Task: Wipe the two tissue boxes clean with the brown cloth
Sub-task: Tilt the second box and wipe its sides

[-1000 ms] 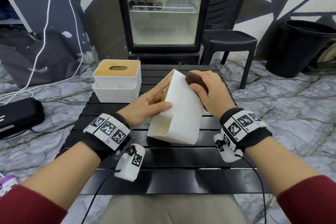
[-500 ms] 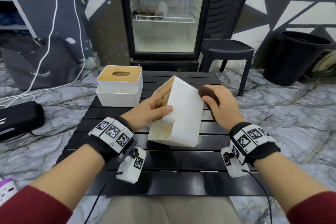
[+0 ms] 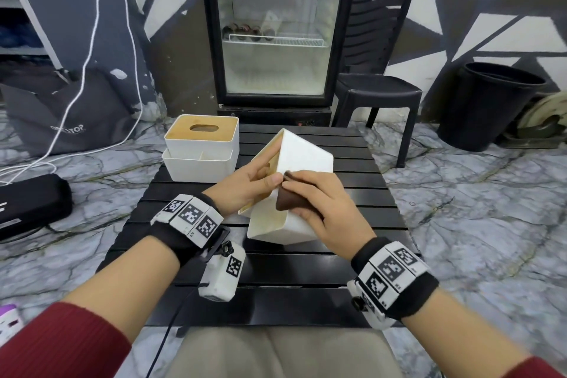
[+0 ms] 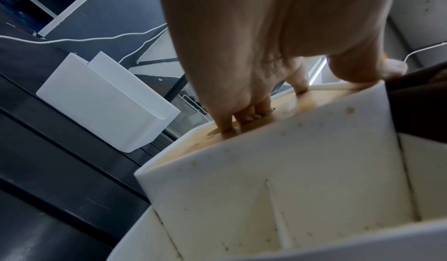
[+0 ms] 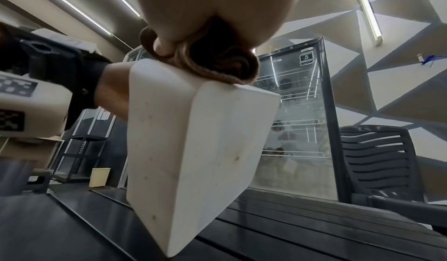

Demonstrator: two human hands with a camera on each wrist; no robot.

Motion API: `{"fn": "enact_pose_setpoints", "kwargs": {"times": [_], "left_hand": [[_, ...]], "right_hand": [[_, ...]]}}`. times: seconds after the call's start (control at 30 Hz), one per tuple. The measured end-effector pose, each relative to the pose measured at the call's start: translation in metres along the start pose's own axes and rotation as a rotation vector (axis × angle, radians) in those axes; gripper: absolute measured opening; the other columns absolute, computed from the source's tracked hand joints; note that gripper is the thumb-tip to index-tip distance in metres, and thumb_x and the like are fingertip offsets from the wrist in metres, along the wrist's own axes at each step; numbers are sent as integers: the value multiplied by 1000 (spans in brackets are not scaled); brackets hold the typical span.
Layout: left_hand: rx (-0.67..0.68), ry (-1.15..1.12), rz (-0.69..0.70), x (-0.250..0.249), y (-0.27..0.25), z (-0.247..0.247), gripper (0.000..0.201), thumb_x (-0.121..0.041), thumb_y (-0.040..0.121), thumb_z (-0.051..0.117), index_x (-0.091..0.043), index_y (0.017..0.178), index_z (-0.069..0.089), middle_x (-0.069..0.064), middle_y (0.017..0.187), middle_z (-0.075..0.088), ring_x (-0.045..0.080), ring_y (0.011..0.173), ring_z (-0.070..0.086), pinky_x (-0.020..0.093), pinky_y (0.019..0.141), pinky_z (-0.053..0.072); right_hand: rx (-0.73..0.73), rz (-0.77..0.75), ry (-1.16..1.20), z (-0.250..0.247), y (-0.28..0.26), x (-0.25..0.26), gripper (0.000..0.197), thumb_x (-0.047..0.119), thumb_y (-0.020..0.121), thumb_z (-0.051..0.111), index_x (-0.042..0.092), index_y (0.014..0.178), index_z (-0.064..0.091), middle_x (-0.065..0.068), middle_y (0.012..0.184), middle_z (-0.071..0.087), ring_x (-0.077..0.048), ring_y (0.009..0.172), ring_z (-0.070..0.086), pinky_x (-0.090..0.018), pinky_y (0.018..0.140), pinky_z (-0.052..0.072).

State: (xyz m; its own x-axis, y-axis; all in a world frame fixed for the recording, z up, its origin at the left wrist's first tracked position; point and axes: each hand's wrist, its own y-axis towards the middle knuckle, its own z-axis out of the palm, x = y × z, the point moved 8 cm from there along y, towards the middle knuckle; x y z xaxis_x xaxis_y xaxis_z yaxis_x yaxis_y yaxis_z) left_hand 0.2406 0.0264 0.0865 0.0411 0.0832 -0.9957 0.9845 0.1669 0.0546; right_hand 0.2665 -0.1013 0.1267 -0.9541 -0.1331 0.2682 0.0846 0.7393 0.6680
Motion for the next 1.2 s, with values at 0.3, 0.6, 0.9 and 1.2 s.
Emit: {"fn": "enact_pose_setpoints", "kwargs": {"times": [0.3,0.6,0.9,1.2], "left_hand": [[52,-38,21,2,0,6,63,-33,88,61,-55,136,26,1,137,51,20,120,48,38,104,38],[107,44,45,7,5,8,68,-11,90,52,-51,135,22,-2,89,55,-12,80,58,6,68,44],[129,34,38,7,4,10,81,-8,87,55,-36,148,9,2,110,47,-11,79,58,6,66,45],[85,29,6,13,-3,3,79,-13,86,57,-48,144,18,-20,108,62,-1,100,59,19,82,48]], "right_hand": [[-93,-9,8,-3,6,-11,31,14,86,58,4,115,60,-11,122,56,-17,113,42,-26,101,31],[-181,108,-29,-12,25,-40,33,9,84,58,5,117,59,-12,123,55,-18,111,40,-21,101,27],[-194,216,-17,-14,46,-59,35,15,85,53,8,118,57,-9,119,58,-25,110,46,-24,97,28],[-57,358,-26,-8,47,-77,36,25,91,48,12,124,51,-11,112,57,-27,102,46,-44,89,38]]}}
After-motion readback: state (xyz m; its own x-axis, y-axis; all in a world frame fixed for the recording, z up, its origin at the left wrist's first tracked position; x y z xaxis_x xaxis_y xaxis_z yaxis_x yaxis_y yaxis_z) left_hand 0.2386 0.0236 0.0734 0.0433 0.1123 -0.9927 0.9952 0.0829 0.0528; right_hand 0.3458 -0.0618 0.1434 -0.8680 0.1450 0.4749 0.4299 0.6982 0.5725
